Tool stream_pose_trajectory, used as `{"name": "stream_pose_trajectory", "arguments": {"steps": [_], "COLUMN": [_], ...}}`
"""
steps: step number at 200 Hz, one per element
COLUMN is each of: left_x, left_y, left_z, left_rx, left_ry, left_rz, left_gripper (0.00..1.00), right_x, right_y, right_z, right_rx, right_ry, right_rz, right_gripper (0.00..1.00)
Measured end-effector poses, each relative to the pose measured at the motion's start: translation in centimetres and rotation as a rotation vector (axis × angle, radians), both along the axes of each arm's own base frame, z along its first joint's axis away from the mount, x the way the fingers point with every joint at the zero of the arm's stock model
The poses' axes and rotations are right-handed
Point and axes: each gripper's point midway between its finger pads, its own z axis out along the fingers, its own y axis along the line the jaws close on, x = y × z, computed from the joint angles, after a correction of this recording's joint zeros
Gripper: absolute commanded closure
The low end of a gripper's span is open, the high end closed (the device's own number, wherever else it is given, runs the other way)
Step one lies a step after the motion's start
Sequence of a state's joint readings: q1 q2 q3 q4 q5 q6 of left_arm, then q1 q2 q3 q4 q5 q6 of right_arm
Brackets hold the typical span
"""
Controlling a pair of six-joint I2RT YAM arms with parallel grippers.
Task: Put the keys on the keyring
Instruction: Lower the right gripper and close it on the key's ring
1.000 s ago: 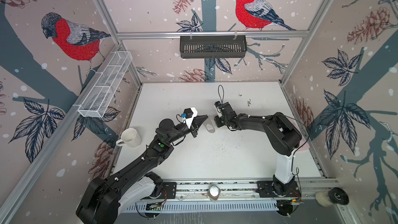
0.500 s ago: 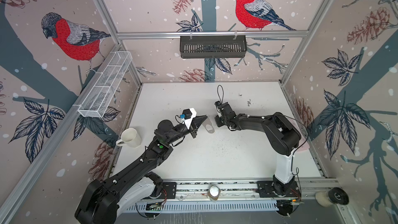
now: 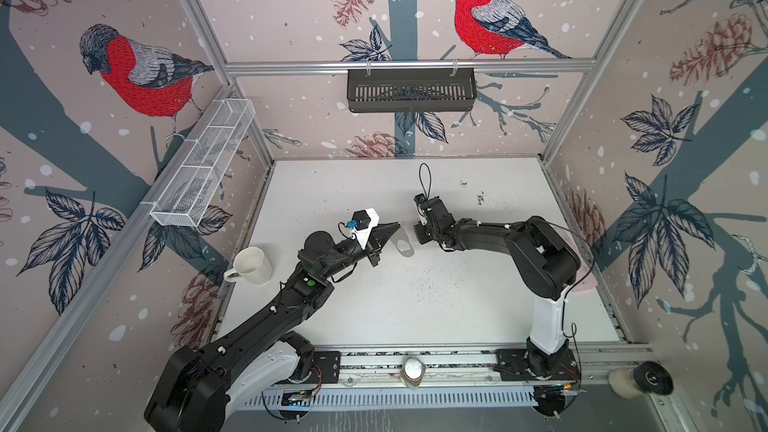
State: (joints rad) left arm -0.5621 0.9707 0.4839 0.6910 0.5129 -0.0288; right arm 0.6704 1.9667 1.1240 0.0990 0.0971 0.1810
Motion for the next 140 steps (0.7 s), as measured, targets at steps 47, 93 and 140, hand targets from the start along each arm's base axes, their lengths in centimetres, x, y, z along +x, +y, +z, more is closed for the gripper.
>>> {"name": "stream_pose_trajectory", "arguments": {"steps": [47,93,140], "left_x": [-0.01,-0.02,-0.11], "left_y": [0.01,0.01,0.07], "left_z": [0.02,0.04,0.19], "left_rx": [0.000,-0.001,-0.003], "left_ry": [-0.001,-0.001,-0.005], "left_rz": [0.000,0.000,0.000], "left_gripper": [1.00,1.00,1.00], "right_x": [-0.07,0.04,0.09], "right_y": [0.10,0.31,0.46], "right_z": [0.46,0.40,0.17], "right_rx": [0.004,0.001,-0.005], "right_ry": [-0.009,-0.011,-0.006], "right_rz": [0.001,0.002,0.003], "right_gripper": [0.74,0.73,0.75]}}
